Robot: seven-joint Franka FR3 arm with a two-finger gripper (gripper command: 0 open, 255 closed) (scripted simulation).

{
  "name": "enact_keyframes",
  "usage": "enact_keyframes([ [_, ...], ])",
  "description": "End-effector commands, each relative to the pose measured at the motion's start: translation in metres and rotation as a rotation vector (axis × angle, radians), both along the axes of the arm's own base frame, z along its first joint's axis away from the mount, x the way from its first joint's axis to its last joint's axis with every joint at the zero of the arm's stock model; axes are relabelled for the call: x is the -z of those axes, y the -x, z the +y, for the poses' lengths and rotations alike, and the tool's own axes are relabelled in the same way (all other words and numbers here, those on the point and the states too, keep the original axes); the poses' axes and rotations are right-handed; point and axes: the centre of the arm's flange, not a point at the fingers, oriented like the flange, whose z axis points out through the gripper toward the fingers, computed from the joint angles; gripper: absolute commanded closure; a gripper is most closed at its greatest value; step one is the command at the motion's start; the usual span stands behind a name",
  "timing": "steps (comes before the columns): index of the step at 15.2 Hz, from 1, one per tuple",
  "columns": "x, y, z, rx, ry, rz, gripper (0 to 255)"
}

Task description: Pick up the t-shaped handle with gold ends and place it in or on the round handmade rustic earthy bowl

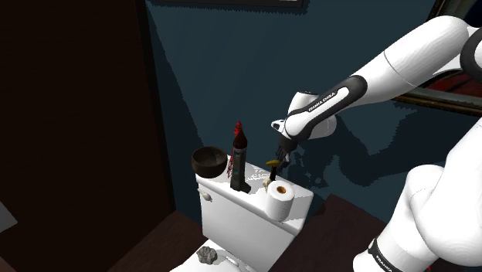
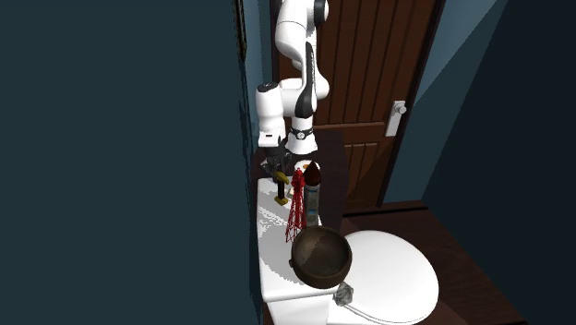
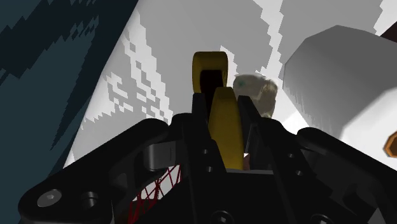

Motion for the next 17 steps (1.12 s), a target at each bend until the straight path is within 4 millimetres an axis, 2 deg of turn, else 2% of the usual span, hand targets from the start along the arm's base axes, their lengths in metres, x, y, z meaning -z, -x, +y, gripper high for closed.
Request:
enact_keyframes([
  [1, 0.000, 0.000, 0.000, 0.000, 0.000, 0.000, 255],
  [6, 0.000, 0.000, 0.000, 0.000, 0.000, 0.000, 255],
  [17, -0.058, 0.000, 0.000, 0.000, 0.000, 0.000, 255],
])
